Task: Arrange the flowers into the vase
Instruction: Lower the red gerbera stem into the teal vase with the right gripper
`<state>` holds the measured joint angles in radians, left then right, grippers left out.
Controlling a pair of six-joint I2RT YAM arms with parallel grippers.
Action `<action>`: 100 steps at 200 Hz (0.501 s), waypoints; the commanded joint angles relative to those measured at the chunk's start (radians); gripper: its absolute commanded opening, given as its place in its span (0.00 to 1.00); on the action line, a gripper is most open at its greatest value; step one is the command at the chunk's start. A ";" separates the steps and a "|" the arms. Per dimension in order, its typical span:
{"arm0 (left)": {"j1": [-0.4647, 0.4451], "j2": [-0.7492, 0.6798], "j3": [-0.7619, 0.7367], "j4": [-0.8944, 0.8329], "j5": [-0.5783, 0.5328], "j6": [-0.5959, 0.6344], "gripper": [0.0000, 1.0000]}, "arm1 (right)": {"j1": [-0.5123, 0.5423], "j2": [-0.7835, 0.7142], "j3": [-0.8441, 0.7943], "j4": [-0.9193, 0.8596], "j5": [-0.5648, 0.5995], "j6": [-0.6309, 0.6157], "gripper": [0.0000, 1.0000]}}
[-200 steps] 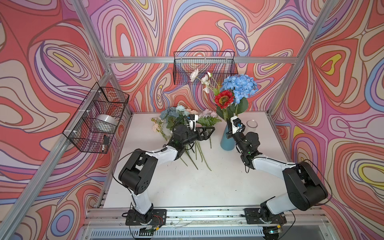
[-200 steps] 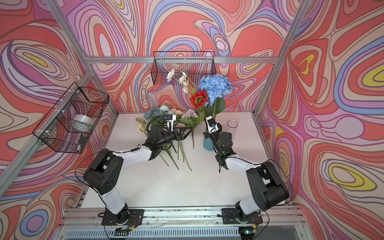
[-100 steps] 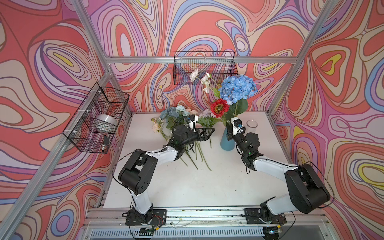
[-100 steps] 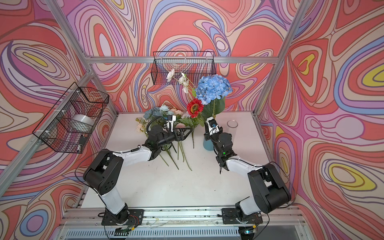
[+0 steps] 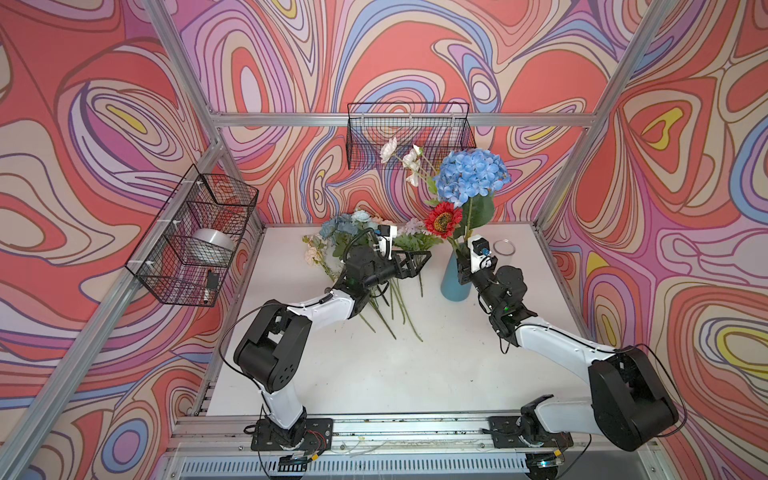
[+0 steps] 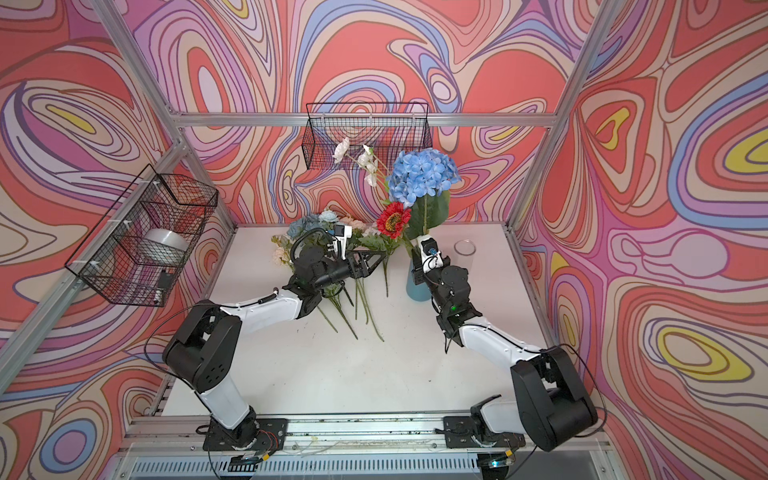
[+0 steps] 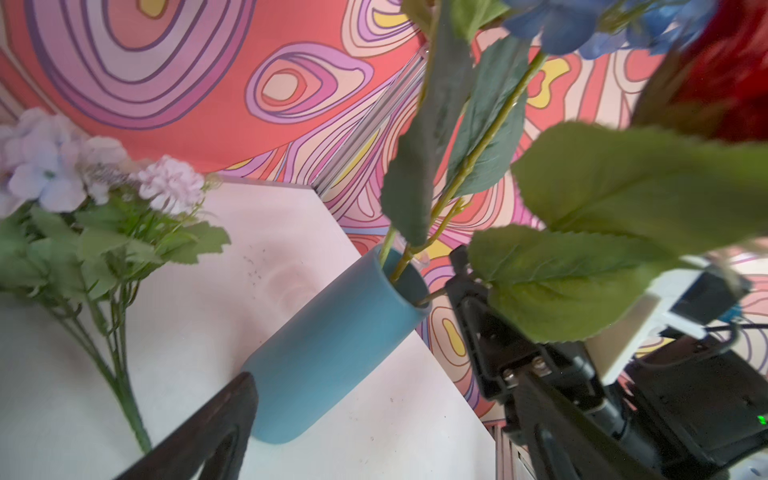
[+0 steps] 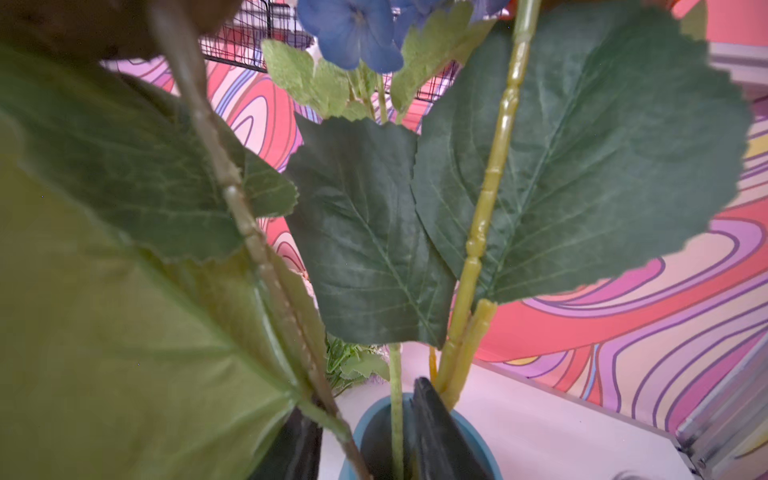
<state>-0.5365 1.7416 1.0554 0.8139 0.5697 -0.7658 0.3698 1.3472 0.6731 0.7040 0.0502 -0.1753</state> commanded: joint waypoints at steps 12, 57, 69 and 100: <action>-0.028 -0.007 0.111 0.057 0.041 0.017 1.00 | 0.001 0.009 0.060 -0.169 0.068 0.033 0.37; -0.042 0.030 0.177 0.073 0.038 0.010 1.00 | 0.001 -0.009 0.034 -0.175 0.043 0.051 0.38; -0.045 0.045 0.192 0.073 0.038 0.005 1.00 | 0.001 -0.019 0.035 -0.200 0.038 0.050 0.44; -0.050 0.089 0.230 0.070 0.036 -0.006 1.00 | 0.001 -0.066 0.053 -0.294 0.027 0.050 0.64</action>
<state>-0.5774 1.7908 1.2449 0.8463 0.5945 -0.7635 0.3698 1.3323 0.7086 0.4953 0.0856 -0.1329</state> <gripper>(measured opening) 0.998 0.595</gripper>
